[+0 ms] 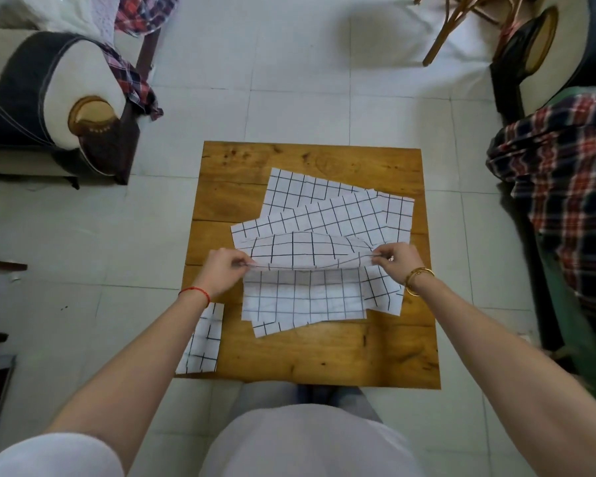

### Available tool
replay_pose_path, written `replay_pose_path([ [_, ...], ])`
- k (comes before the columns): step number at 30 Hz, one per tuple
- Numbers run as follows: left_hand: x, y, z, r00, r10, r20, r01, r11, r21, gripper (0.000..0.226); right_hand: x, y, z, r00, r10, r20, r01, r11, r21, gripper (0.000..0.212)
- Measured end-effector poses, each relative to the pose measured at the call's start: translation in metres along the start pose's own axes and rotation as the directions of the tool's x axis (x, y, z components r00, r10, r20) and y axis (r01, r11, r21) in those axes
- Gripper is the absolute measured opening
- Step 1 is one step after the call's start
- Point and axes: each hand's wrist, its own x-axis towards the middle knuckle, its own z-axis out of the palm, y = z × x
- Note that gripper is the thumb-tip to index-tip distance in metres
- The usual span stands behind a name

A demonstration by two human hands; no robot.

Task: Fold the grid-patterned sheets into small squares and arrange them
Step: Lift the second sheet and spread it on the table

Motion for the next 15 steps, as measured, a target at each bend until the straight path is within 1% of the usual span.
replay_pose_path([
  [3,-0.015,-0.016,0.026,0.999,-0.039,0.026,0.039,0.999,-0.02,0.016,-0.008,0.017,0.022,0.998,0.007,0.062,-0.001,0.996,-0.085,0.014],
  [7,-0.028,-0.037,0.059,0.998,-0.059,0.036,0.059,0.998,-0.005,0.023,-0.012,0.037,0.052,0.994,0.007,0.109,0.011,0.987,-0.159,0.021],
  [11,-0.032,-0.057,0.087,0.993,-0.097,0.063,0.097,0.995,0.008,0.024,-0.011,0.049,0.08,0.989,0.01,0.15,0.02,0.98,-0.198,0.02],
  [15,-0.031,-0.073,0.107,0.979,-0.146,0.141,0.142,0.989,0.037,0.024,-0.007,0.061,0.102,0.973,0.037,0.228,0.018,0.972,-0.235,0.012],
])
